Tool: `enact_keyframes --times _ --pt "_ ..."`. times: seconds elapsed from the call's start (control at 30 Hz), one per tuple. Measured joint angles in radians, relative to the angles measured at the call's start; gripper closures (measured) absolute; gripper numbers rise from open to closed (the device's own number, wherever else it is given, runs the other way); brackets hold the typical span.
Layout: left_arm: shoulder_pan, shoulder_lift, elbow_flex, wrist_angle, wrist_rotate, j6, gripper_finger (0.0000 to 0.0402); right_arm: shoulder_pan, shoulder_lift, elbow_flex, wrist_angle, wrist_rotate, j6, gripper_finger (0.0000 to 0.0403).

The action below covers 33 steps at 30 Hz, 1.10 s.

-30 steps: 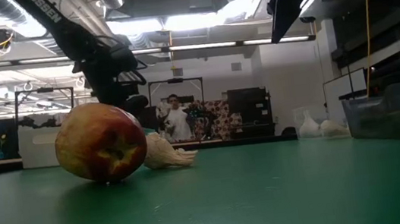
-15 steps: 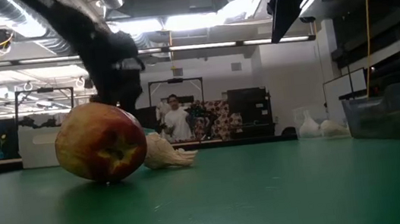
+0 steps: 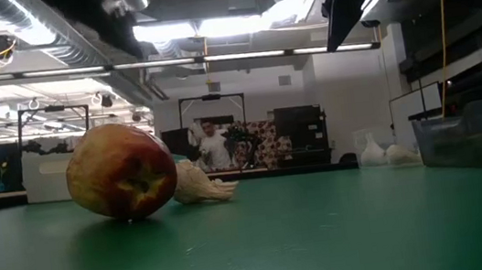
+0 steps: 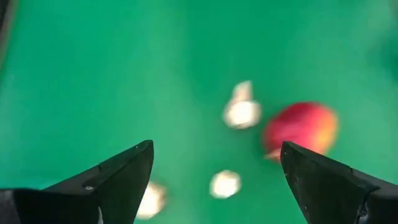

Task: Sort produce into baskets
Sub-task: Put the red apple into the blue bin

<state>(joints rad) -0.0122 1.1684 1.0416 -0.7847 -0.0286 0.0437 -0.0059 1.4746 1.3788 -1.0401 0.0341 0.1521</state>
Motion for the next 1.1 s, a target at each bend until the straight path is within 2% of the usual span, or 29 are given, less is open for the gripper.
enact_keyframes --times 0.17,0.27,0.37,0.63,0.8,0.93,1.1 --pt "-0.218 0.046 0.0 0.154 -0.021 -0.026 0.0054 0.0 0.0 0.0 0.028 0.0 0.0 0.0175" --pt "-0.29 0.103 0.0 0.222 -0.019 0.024 0.0054 0.0 0.0 0.0 0.044 0.0 0.0 0.0175" --pt "-0.329 0.173 0.02 0.221 -0.011 0.09 0.0054 0.0 0.0 0.0 0.046 0.0 0.003 0.0175" --pt "-0.341 0.344 0.054 0.186 -0.009 0.288 0.0054 0.0 0.0 0.0 0.045 0.0 0.026 0.0175" --pt "-0.318 0.446 0.099 0.144 0.004 0.337 0.0054 0.0 0.0 0.0 0.044 0.0 0.035 0.0175" --pt "-0.296 0.508 0.1 0.136 0.052 0.363 0.0054 0.0 0.0 0.0 0.043 0.0 0.034 0.0175" --pt "-0.265 0.569 0.098 0.146 0.051 0.402 0.0054 0.0 0.0 0.0 0.043 0.0 0.034 0.0175"
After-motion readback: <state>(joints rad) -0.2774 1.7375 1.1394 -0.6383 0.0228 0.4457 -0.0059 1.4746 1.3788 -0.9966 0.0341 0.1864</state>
